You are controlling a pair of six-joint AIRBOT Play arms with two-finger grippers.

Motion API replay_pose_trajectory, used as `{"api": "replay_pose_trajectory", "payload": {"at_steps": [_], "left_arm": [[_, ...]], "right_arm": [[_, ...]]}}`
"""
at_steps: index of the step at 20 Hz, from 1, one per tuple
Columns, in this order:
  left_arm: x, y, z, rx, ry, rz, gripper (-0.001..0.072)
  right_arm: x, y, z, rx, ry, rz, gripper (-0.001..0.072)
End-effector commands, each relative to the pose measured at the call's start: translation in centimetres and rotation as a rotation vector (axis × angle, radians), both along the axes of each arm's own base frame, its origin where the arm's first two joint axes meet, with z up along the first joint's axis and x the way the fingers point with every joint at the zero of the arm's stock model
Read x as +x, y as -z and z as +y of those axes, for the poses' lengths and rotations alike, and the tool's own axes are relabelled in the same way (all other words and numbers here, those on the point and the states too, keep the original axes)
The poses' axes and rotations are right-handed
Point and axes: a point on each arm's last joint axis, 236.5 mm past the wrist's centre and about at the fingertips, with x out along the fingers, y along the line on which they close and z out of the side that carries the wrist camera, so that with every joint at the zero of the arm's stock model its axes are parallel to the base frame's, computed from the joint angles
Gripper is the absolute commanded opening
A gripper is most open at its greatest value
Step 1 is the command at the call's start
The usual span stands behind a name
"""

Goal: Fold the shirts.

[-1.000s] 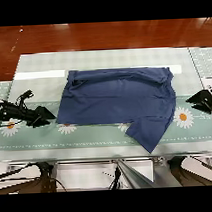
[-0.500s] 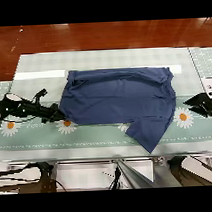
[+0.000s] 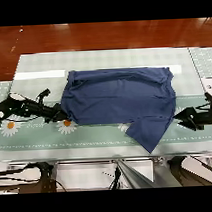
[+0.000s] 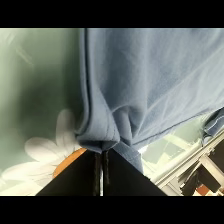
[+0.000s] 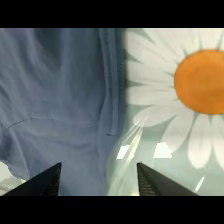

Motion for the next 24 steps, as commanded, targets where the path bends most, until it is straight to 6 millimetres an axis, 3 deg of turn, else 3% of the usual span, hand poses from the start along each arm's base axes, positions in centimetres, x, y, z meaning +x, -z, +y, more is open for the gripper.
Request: {"api": "replay_pose_trajectory", "payload": {"at_steps": [1, 7, 9, 11, 12, 14, 19, 22, 24], "left_arm": [[0.0, 0.0, -0.1, -0.002, 0.005, -0.002, 0.0017], [0.1, 0.1, 0.0, 0.001, 0.002, -0.007, 0.0017], [0.1, 0.1, 0.0, 0.002, 0.000, -0.007, 0.0017], [0.5, -0.1, 0.1, 0.004, 0.002, -0.021, 0.0017], [1.1, -0.6, 0.2, 0.009, 0.009, -0.051, 0.0016], [3.9, -2.9, 0.7, 0.022, 0.004, -0.150, 0.0017], [13.7, -14.0, 0.6, -0.024, -0.071, -0.501, 0.0017], [18.5, -17.8, 0.8, 0.015, -0.135, -0.668, 0.0016], [20.3, -17.7, 0.1, 0.025, -0.134, -0.695, 0.0017]], "right_arm": [[-0.5, 1.7, 0.9, 0.011, 0.045, 0.009, 0.0538], [-0.3, 3.8, 2.2, 0.013, 0.127, -0.010, 0.0528], [0.6, 4.3, 3.0, -0.024, 0.089, -0.029, 0.0384], [2.8, 3.4, 4.1, -0.024, 0.073, -0.087, 0.0104], [4.3, 2.3, 4.5, -0.014, 0.064, -0.128, 0.0036], [8.3, -1.4, 4.6, 0.005, 0.044, -0.244, 0.0027], [18.6, -13.2, 2.6, -0.072, 0.075, -0.572, 0.0025], [22.8, -16.3, 1.3, -0.164, 0.131, -0.685, 0.0024], [25.2, -16.3, 0.8, -0.195, 0.151, -0.712, 0.0024]]}}
